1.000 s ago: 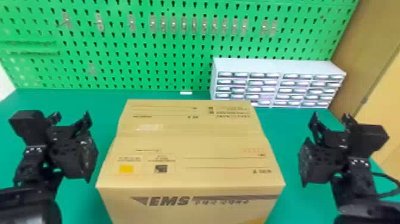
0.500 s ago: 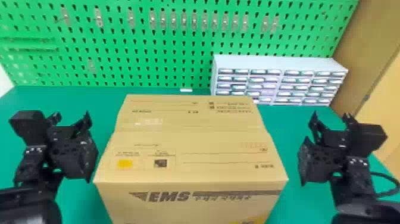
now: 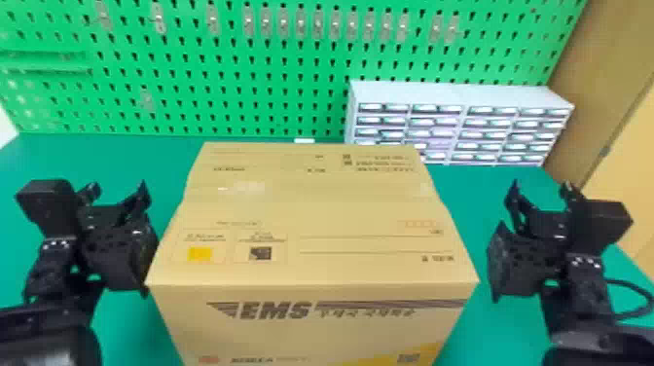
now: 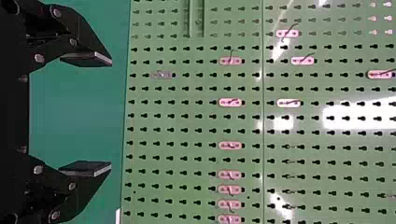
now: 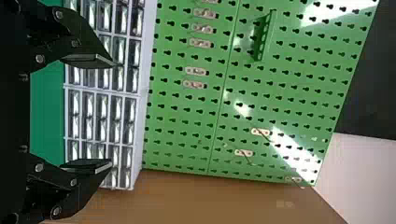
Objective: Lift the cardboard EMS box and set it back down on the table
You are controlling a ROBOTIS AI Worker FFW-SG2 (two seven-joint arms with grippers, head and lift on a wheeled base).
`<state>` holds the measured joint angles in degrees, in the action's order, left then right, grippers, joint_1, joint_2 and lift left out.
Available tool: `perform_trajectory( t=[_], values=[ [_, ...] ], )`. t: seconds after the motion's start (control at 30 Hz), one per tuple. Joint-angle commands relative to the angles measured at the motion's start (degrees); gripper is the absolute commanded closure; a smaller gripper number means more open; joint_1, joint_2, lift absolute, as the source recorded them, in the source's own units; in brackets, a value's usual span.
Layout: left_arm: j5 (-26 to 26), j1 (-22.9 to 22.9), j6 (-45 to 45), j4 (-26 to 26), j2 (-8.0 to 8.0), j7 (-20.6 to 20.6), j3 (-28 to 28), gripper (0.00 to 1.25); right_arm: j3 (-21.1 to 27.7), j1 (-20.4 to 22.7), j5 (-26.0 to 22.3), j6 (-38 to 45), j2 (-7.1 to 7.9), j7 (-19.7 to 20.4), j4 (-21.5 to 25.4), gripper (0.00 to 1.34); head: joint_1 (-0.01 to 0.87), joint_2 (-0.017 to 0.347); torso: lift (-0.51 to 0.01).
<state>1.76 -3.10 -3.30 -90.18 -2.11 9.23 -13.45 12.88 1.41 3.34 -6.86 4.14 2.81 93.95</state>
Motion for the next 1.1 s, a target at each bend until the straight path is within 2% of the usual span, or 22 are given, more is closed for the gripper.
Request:
perform_trajectory(
  t=[0.0, 0.77, 1.07],
  values=[
    [0.00, 0.03, -0.04, 0.09, 0.00, 0.00, 0.00, 0.46, -0.05, 0.17, 0.00, 0.00, 0.08, 0.00, 0.00, 0.50, 0.678, -0.014, -0.058],
    [0.09, 0.11, -0.04, 0.09, 0.00, 0.00, 0.09, 0.46, 0.13, 0.00, -0.26, 0.00, -0.09, 0.00, 0.00, 0.50, 0.678, -0.014, -0.101],
    [0.27, 0.03, -0.04, 0.09, 0.00, 0.00, 0.17, 0.46, 0.30, 0.00, -0.09, -0.52, -0.18, 0.00, 0.00, 0.50, 0.678, -0.014, -0.096]
  ],
)
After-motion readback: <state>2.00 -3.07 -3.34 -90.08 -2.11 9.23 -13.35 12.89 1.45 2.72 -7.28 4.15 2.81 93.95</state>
